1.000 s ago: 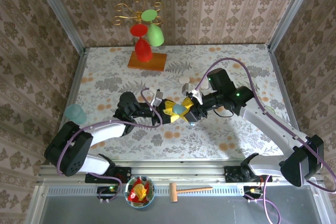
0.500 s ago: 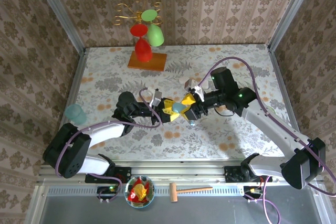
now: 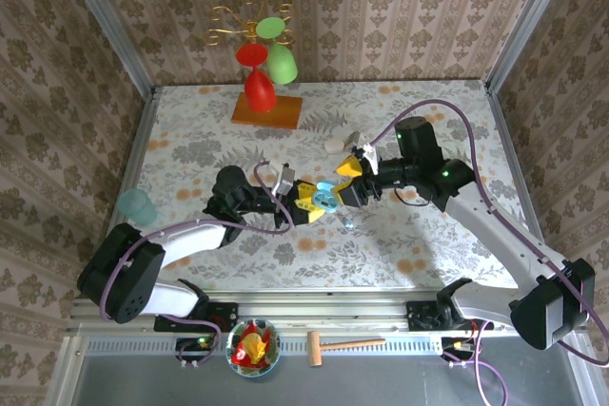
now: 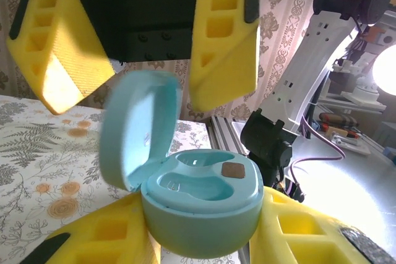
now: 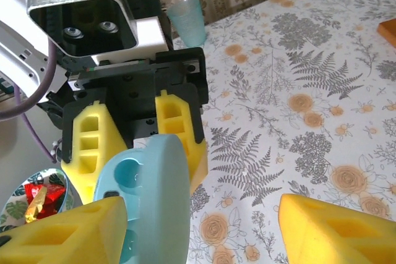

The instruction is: Insert wireless bluetooth earbuds into charging case

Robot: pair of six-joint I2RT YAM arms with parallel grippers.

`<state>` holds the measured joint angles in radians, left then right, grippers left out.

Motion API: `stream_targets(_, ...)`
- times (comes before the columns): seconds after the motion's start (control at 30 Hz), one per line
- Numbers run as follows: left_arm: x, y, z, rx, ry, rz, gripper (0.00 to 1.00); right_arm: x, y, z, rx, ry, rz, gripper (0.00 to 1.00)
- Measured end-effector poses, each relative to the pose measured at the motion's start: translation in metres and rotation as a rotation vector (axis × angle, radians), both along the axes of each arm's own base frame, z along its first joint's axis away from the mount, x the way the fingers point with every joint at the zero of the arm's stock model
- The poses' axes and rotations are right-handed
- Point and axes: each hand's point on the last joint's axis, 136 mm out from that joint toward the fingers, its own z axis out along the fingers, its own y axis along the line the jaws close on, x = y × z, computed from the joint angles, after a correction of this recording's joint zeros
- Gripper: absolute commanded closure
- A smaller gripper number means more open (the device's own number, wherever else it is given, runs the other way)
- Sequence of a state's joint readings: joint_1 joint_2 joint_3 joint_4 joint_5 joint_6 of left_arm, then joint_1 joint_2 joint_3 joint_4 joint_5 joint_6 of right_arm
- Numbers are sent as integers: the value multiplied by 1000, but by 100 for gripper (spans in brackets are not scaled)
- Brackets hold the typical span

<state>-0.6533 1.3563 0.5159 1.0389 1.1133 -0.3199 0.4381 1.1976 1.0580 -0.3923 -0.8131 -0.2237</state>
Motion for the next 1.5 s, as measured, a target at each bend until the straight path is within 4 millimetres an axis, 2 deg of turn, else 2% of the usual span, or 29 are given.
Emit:
stream_targets(0.07,0,0,0,-1,-3,-2,68,1,-1,0,-1,0,-7,33)
stream_targets(0.27,0,1,3,-9,-20,3,68,4,0,2,7,1,-21,21)
stream_targets(0.47,15,8,-1,-15,-39,87,68,-2,-4,19,72,-44,-53,16)
stream_targets(0.63,32,18,-3,-28,-66,189,68,-7,-21,42,158,-110,-140,15)
stream_targets(0.73,40,25,0,-42,-93,244,67,6,-38,46,193,-113,-277,17)
stream_targets(0.8,45,29,2,-50,-112,282,67,23,-53,40,198,-81,-418,20)
stream_targets(0.93,52,38,5,-60,-141,338,67,54,-80,6,134,53,-686,25)
stream_targets(1.03,55,42,9,-67,-160,366,67,68,-99,-41,16,190,-855,28)
stream_targets(1.13,57,44,12,-74,-178,381,67,71,-108,-85,-88,307,-951,33)
stream_targets(1.23,56,45,14,-81,-188,389,67,66,-105,-126,-191,414,-984,35)
stream_targets(1.33,55,46,17,-87,-199,393,67,54,-91,-161,-295,496,-969,41)
stream_targets(1.5,53,47,21,-96,-219,394,67,38,-73,-201,-446,590,-937,51)
